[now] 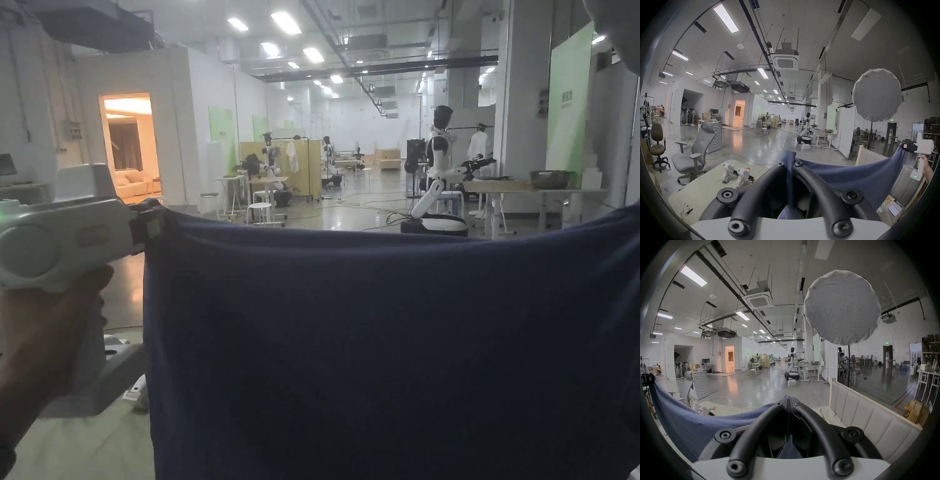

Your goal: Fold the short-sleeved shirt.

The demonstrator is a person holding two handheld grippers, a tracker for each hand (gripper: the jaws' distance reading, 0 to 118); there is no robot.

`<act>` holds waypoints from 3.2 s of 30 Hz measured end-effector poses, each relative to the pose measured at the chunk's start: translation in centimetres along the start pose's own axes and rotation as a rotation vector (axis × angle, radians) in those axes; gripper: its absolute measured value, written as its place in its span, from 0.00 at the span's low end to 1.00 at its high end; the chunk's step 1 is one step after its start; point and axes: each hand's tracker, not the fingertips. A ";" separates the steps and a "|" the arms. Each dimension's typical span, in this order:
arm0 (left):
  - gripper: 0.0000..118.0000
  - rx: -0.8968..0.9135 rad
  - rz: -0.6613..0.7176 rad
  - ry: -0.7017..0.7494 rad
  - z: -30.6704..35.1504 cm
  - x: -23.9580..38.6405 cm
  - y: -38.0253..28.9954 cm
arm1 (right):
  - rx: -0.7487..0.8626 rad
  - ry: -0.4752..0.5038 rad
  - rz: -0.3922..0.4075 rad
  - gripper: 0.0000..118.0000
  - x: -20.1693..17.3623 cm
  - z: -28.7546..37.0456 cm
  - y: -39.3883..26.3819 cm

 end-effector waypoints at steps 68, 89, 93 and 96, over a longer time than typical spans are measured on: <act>0.00 -0.568 0.119 -0.037 15.5 -4.0 -40.0 | -0.572 -0.080 -0.152 0.00 4.5 20.9 -39.6; 0.74 -0.545 -0.062 0.135 17.2 -4.4 -41.5 | -0.611 -0.173 -0.043 0.63 6.0 23.1 -43.6; 0.76 -0.368 -0.143 0.101 18.3 -1.1 -36.3 | -0.462 -0.126 -0.048 0.63 4.1 24.0 -39.4; 0.77 -0.244 -0.238 0.082 18.8 2.2 -32.4 | -0.350 -0.065 -0.008 0.63 1.7 24.1 -35.9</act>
